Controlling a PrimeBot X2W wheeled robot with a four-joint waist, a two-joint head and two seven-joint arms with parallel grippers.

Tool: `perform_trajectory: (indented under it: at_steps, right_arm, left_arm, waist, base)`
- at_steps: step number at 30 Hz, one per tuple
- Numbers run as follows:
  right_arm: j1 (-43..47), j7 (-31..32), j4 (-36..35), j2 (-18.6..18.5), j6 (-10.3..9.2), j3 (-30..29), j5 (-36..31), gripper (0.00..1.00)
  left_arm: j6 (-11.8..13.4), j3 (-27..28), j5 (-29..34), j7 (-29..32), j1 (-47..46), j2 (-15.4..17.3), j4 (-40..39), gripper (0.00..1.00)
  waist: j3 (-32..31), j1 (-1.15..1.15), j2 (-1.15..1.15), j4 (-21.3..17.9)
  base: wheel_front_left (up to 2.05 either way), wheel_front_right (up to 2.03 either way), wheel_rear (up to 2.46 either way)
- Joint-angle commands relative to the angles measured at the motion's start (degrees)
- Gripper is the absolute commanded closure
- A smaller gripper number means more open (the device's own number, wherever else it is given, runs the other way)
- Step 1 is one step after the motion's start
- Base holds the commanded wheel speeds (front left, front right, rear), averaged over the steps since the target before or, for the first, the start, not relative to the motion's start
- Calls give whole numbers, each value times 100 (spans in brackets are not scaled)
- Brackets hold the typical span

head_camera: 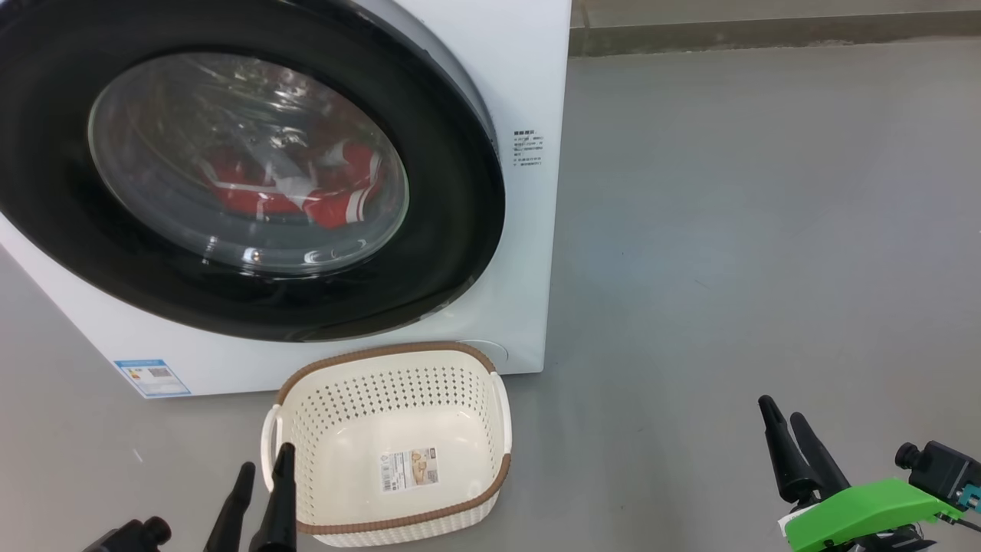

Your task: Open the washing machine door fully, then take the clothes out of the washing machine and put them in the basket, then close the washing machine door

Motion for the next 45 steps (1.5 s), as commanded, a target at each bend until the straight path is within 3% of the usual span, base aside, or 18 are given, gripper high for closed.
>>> perform_trajectory:
  at_steps: [1,45]
  right_arm:
    - [-109,-89,-172,-124,25,83,-198,0]
    - [50,-829,-282,-309,41,314,-2664,0]
  left_arm:
    - [48,67,256,-110,-22,100,-207,0]
    - [229,-47,3326,-846,230,135,-584,0]
  waist:
    - [-2,-1,0,1]
    - [25,-1,0,22]
  base:
    - [0,0,0]
    - [0,0,0]
